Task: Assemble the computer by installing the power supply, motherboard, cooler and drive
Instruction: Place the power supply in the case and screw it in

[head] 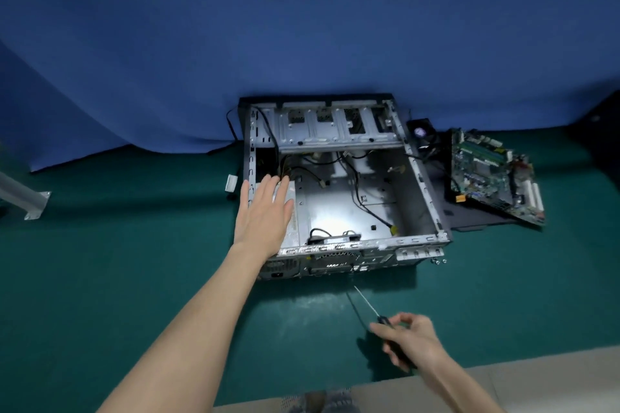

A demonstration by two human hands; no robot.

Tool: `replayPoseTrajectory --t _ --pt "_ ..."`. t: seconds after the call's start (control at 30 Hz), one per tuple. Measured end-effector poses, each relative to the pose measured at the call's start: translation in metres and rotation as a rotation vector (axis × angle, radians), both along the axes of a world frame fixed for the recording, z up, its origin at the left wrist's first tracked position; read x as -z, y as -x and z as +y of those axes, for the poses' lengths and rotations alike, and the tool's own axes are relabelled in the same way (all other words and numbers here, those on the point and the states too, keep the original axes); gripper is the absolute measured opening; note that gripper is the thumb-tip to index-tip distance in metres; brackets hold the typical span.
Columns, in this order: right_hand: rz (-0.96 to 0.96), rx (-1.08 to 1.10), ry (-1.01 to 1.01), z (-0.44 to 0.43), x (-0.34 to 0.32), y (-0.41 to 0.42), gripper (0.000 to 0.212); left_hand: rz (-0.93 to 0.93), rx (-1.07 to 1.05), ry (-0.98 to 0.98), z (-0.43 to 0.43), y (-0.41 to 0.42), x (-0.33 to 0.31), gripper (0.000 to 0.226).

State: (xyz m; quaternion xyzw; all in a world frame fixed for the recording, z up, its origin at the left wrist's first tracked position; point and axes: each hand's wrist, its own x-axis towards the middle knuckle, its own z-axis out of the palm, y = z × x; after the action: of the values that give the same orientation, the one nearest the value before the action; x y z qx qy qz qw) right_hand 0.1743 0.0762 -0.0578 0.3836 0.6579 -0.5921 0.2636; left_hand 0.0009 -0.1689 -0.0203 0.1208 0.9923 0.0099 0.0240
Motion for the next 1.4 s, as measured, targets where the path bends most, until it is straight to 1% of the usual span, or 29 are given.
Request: replayPoseTrajectory --t 0.07,0.13,0.2,0.27,0.33,0.4,0.47,0.53,0.6,0.67,0.73,0.8,1.0,1.07,1.13,1.17,1.2,1.23,1.3,1.33,1.4 --pt "-0.023 -0.030 -0.110 0.040 -0.012 -0.004 0.028 -0.038 -0.032 -0.001 0.007 -0.001 -0.004 0.052" --pt "-0.018 -0.016 -0.214 0.079 -0.018 -0.004 0.027 -0.058 -0.083 0.011 0.017 -0.002 -0.008 0.053" --pt "0.010 0.028 -0.320 0.113 -0.019 0.002 0.024 -0.021 -0.106 0.018 0.033 -0.005 -0.011 0.054" --pt "0.046 0.076 -0.402 0.144 -0.016 0.016 0.018 0.025 -0.064 0.007 0.054 -0.006 -0.011 0.050" --pt "0.094 0.099 -0.451 0.169 -0.009 0.039 0.013 0.022 -0.019 -0.041 0.079 -0.006 -0.006 0.046" --pt "0.129 0.071 -0.491 0.189 0.000 0.066 0.009 -0.016 -0.036 -0.134 0.107 -0.005 -0.001 0.040" --pt "0.137 -0.019 -0.532 0.205 0.008 0.093 0.008 -0.050 -0.095 -0.215 0.136 -0.002 0.000 0.033" --pt "0.127 -0.149 -0.576 0.218 0.015 0.117 0.014 -0.081 -0.179 -0.302 0.166 0.002 -0.002 0.028" --pt "0.119 -0.295 -0.632 0.226 0.020 0.137 0.018 -0.147 -0.271 -0.427 0.196 0.004 -0.007 0.036" --pt "0.129 -0.423 -0.671 0.230 0.023 0.154 0.019 -0.199 -0.311 -0.514 0.226 0.004 -0.007 0.043" --pt "0.152 -0.530 -0.685 0.230 0.026 0.166 0.014 -0.237 -0.338 -0.538 0.249 0.005 -0.006 0.046" --pt "0.179 -0.623 -0.703 0.229 0.029 0.175 0.014 -0.260 -0.379 -0.526 0.266 0.008 -0.002 0.047" --pt "0.355 -0.741 -0.811 0.234 0.030 0.192 0.020 -0.182 -0.467 -0.535 0.289 0.010 0.009 0.052" --pt "0.420 -0.742 -0.916 0.239 0.023 0.193 0.017 -0.162 -0.468 -0.529 0.290 0.008 0.011 0.053" --pt "0.583 -0.700 -1.004 0.249 0.018 0.194 0.016 -0.137 -0.461 -0.528 0.289 0.008 0.012 0.052" --pt "0.655 -0.681 -1.079 0.256 0.017 0.193 0.022 -0.132 -0.459 -0.525 0.289 0.009 0.012 0.050" --pt "0.683 -0.659 -1.162 0.265 0.016 0.195 0.029 -0.134 -0.459 -0.520 0.289 0.010 0.011 0.048" --pt "0.638 -0.673 -1.209 0.274 0.016 0.197 0.036 -0.142 -0.460 -0.515 0.290 0.010 0.011 0.045" --pt "0.420 -0.709 -1.248 0.290 0.016 0.205 0.050 -0.166 -0.467 -0.508 0.290 0.009 0.010 0.038" --pt "0.332 -0.743 -1.243 0.296 0.018 0.207 0.052 -0.174 -0.466 -0.506 0.290 0.009 0.010 0.037" --pt "0.301 -0.822 -1.212 0.303 0.025 0.210 0.046 -0.184 -0.454 -0.511 0.290 0.009 0.009 0.038"
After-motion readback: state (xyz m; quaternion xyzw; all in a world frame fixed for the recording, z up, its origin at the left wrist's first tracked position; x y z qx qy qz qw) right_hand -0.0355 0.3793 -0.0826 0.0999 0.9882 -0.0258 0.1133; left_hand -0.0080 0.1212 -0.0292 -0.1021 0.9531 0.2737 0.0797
